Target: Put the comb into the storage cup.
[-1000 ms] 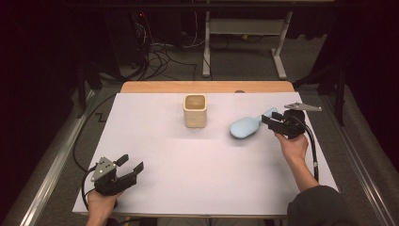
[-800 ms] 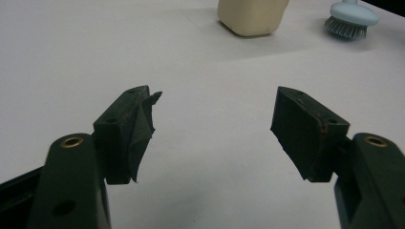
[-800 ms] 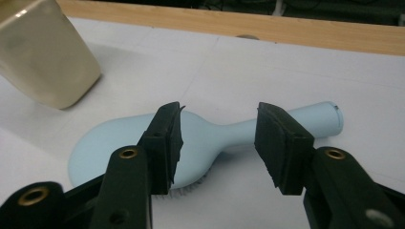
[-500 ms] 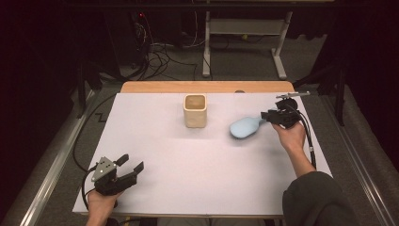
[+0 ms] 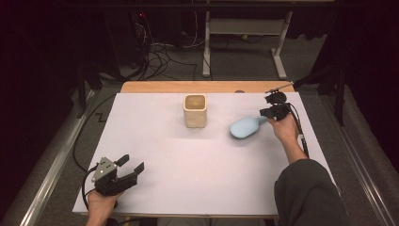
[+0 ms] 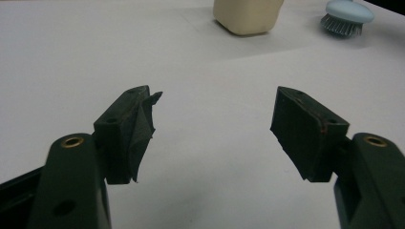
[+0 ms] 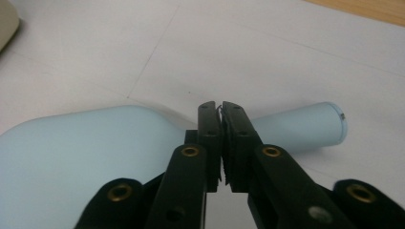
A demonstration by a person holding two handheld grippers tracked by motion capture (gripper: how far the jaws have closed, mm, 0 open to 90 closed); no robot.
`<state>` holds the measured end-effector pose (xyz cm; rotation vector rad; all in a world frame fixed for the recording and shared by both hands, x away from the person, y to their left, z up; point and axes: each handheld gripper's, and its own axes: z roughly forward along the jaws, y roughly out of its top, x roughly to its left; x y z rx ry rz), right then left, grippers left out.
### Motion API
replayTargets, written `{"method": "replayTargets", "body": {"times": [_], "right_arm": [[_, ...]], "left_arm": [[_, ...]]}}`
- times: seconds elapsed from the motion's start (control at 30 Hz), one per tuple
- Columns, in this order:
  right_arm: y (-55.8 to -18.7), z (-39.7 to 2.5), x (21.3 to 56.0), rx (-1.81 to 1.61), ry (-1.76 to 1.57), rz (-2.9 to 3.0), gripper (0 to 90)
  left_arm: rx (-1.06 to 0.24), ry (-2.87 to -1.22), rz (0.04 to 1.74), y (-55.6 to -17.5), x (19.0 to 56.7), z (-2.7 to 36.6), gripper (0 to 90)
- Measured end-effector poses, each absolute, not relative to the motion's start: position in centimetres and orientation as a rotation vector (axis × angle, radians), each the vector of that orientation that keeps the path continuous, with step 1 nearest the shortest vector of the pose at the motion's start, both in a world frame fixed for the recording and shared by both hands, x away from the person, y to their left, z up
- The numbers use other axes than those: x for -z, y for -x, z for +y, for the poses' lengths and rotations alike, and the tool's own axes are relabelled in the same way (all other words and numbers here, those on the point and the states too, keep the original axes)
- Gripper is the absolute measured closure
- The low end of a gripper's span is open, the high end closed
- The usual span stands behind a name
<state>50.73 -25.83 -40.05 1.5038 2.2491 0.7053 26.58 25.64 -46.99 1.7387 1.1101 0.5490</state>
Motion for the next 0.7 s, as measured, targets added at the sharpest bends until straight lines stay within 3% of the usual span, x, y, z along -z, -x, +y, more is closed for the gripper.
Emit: {"method": "replayTargets", "body": {"times": [0.7], "right_arm": [[-53.8,-23.5,41.7,-0.452,-1.537,2.305,90.0]], "left_arm": [[-0.542,-1.742,1.097,-26.5,46.9,25.6,31.7]]}}
